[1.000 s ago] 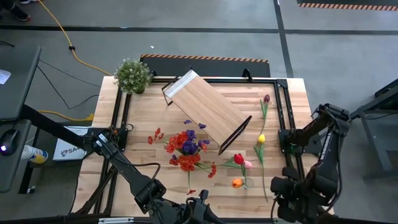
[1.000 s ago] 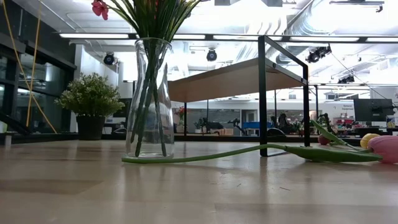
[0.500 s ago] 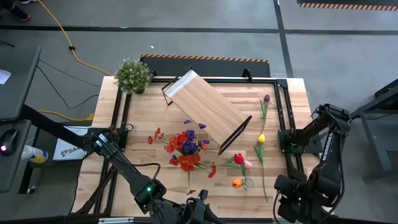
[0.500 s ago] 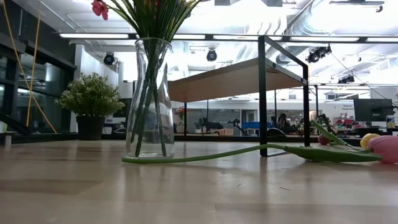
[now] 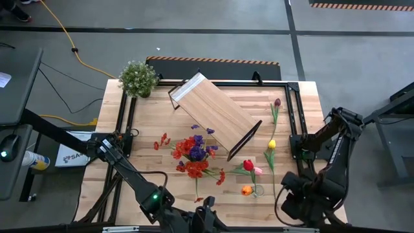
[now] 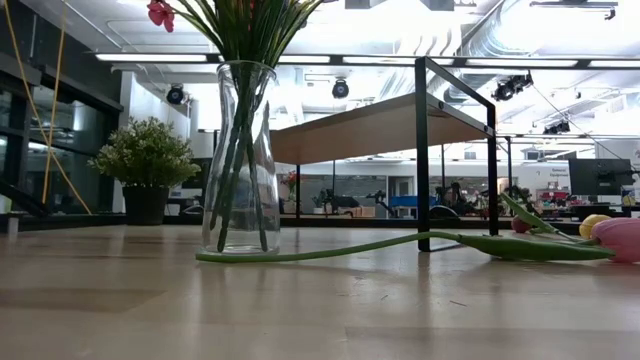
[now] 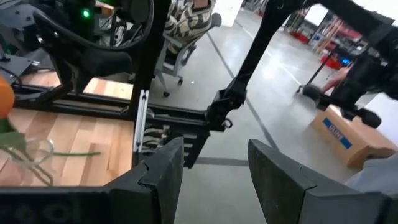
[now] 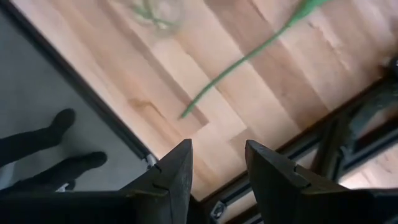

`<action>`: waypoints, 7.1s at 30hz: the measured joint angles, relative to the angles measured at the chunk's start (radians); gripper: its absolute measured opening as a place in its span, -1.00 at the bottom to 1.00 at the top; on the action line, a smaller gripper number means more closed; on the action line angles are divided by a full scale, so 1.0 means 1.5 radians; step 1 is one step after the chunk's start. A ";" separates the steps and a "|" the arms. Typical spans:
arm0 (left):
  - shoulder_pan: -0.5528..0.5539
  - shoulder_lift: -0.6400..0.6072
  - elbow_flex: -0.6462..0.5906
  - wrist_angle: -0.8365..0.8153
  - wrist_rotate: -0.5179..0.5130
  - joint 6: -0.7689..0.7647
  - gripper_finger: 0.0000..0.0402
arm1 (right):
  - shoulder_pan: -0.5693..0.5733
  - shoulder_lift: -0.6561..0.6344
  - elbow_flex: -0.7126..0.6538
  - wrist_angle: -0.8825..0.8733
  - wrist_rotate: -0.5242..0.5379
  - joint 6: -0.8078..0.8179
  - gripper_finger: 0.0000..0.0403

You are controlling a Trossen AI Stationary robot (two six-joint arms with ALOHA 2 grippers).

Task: Pick and place flowers into a vace then onto a shelf
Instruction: Put the yellow tulip into the right transparent vase

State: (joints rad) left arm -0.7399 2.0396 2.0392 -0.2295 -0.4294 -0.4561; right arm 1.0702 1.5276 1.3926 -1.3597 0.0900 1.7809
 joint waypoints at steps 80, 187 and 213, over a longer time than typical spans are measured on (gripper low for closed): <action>-0.004 0.000 0.000 -0.368 -0.058 -0.156 0.05 | -0.347 -0.378 -0.531 0.307 -0.065 0.030 -0.31; -0.004 0.000 0.000 -0.358 -0.068 -0.172 0.05 | -0.311 -0.259 -0.628 0.441 -0.175 0.076 -0.97; -0.005 0.000 0.000 -0.357 -0.051 -0.171 0.05 | -0.232 -0.260 -0.492 0.286 -0.196 0.083 -0.98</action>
State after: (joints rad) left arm -0.7471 2.0399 2.0392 -0.7654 -0.5056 -0.7124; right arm 0.7216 1.1378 0.6540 -0.9301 -0.2046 1.9053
